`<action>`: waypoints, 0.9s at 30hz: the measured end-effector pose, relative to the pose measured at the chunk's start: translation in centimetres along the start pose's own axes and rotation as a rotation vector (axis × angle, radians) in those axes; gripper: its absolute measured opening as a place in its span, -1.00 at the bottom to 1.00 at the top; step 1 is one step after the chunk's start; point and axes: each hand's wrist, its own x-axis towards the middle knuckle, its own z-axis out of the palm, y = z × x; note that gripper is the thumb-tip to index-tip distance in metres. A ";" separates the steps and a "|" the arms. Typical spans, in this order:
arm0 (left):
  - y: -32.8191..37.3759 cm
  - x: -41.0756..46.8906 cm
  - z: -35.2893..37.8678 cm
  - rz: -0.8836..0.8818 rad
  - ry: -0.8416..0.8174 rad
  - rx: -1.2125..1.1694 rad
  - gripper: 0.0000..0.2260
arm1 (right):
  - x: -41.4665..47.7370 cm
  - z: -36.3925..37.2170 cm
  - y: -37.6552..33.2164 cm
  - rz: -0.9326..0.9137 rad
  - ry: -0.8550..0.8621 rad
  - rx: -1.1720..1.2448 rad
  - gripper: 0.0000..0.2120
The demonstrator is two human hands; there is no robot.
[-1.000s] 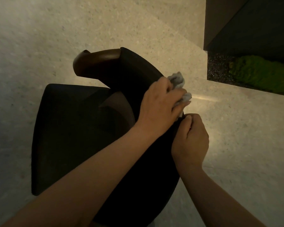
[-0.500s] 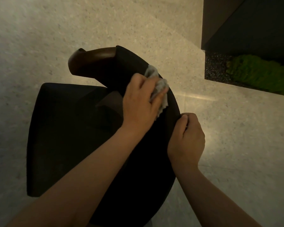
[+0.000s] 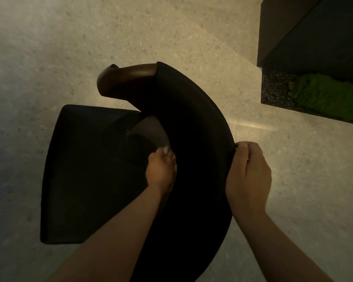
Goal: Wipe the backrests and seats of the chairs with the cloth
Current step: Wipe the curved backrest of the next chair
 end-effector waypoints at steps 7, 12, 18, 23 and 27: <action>2.2 0.8 -3.6 0.132 0.070 -0.067 -0.79 | 4.0 1.6 -2.0 -0.060 -0.104 -0.106 -0.71; 9.2 -1.2 -3.6 0.296 0.209 -0.211 -0.81 | 4.0 2.2 -1.6 -0.024 -0.081 -0.036 -0.69; 14.9 -1.9 -3.0 0.529 0.380 -0.186 -0.78 | 3.9 2.2 -1.7 -0.002 -0.019 -0.048 -0.70; 15.7 -0.5 -1.3 0.666 0.386 0.176 -0.73 | 3.8 2.2 -1.9 -0.012 -0.001 -0.058 -0.70; 15.0 1.3 -2.3 0.582 0.495 0.162 -0.75 | 3.7 2.2 -1.8 -0.031 -0.005 -0.071 -0.71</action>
